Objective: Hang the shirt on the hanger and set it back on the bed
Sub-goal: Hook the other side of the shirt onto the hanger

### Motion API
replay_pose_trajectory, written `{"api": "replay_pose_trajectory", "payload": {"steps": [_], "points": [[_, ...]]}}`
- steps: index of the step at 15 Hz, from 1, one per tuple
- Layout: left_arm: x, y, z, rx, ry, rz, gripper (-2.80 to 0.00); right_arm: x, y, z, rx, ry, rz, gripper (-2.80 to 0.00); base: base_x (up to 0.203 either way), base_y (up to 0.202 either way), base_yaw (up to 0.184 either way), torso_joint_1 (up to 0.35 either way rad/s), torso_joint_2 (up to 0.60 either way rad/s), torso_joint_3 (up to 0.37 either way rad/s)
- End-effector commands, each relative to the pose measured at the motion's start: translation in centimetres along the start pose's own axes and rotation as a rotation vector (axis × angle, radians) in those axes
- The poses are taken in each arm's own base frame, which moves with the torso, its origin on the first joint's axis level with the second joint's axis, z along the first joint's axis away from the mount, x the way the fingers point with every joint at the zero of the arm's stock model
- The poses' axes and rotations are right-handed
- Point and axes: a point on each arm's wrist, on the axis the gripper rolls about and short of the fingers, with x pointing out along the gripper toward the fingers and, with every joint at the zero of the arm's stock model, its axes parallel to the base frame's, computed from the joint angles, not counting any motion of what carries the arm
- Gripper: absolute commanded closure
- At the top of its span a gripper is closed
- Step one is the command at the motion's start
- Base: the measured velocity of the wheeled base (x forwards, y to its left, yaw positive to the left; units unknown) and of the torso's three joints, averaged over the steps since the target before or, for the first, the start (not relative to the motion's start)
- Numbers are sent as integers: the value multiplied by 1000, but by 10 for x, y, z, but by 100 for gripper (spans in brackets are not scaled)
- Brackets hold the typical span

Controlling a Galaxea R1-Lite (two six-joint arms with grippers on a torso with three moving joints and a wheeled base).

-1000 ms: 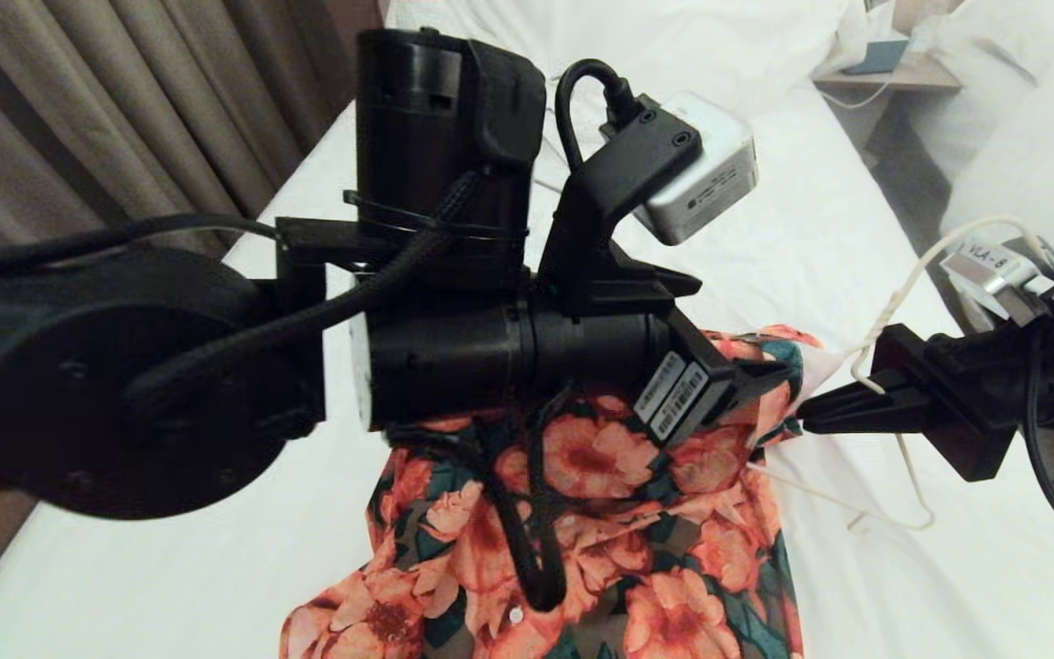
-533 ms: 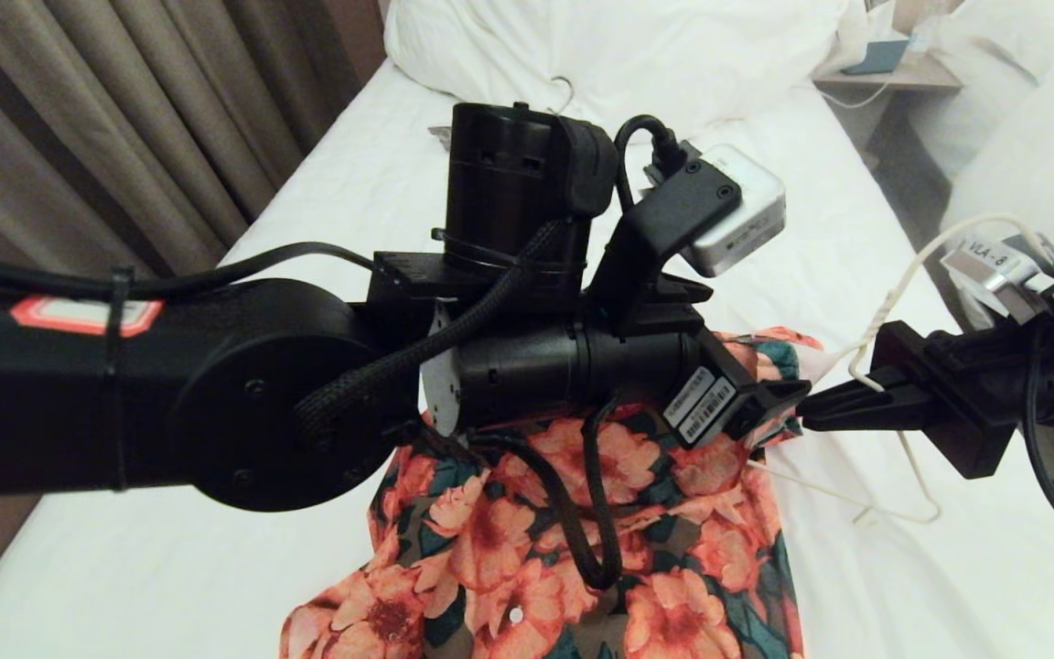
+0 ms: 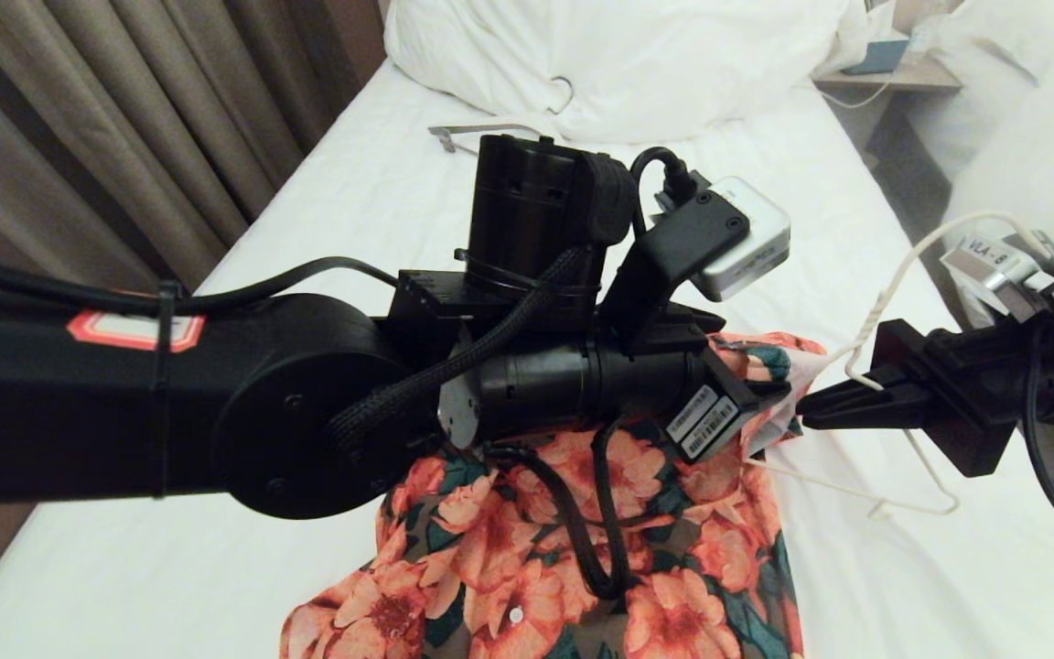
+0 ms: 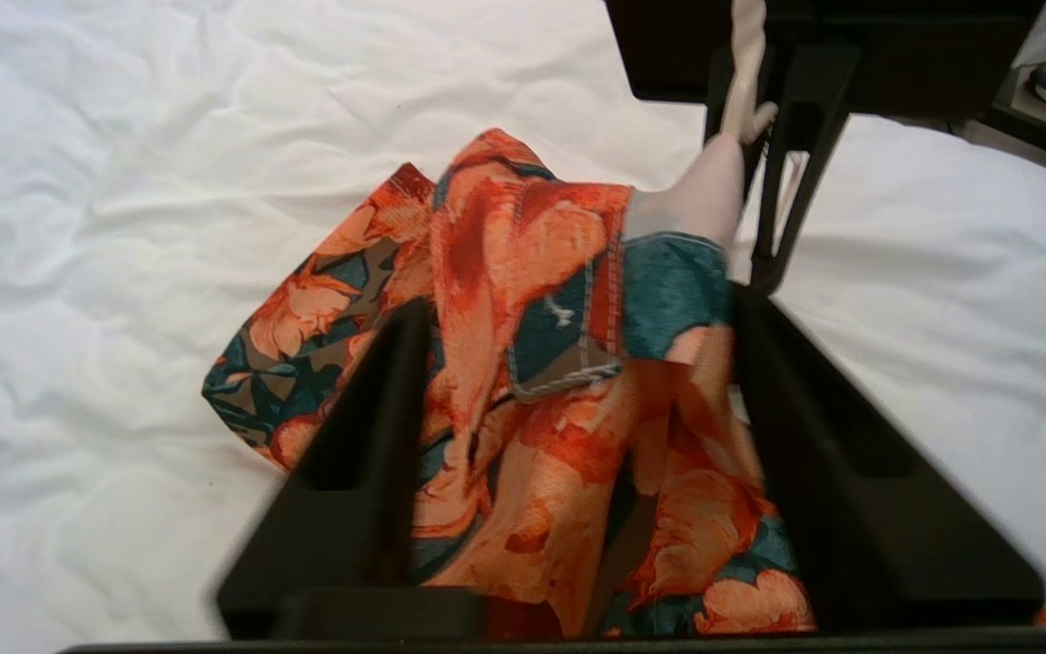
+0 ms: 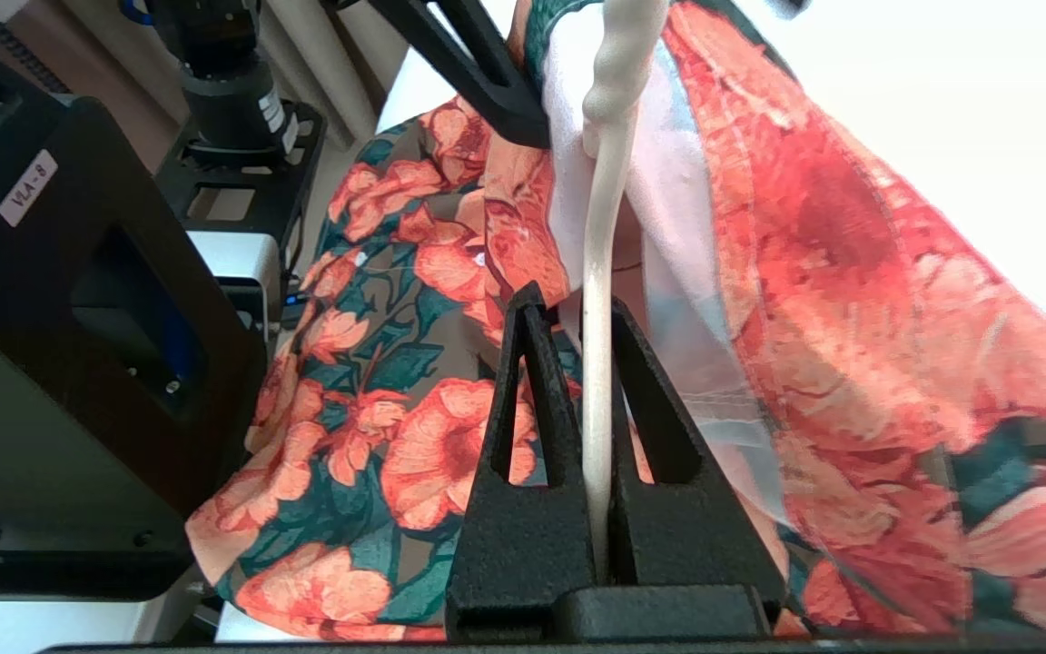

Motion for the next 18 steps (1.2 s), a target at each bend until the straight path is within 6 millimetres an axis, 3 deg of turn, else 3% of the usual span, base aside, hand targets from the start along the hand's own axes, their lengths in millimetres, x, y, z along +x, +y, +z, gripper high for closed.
{"api": "replay_pose_trajectory", "payload": {"steps": [1,7,15,16,18], "points": [[-1,0,0,2,1,-1,0,0,-1,1,-8,-8,2,0,0,0,0,0,0,0],[-7,0,1,1,-1,5,0,-2,-2,6,-24,-10,-5,0,0,0,0,0,0,0],[-17,2,9,2,-15,37,0,-8,13,24,-47,-15,-20,0,0,0,0,0,0,0],[-17,2,9,2,-17,43,0,-9,14,25,-42,-16,-22,-280,0,0,0,0,0,0],[-21,3,12,2,-25,46,0,-10,19,27,-53,-15,-26,-280,0,0,0,0,0,0]]}}
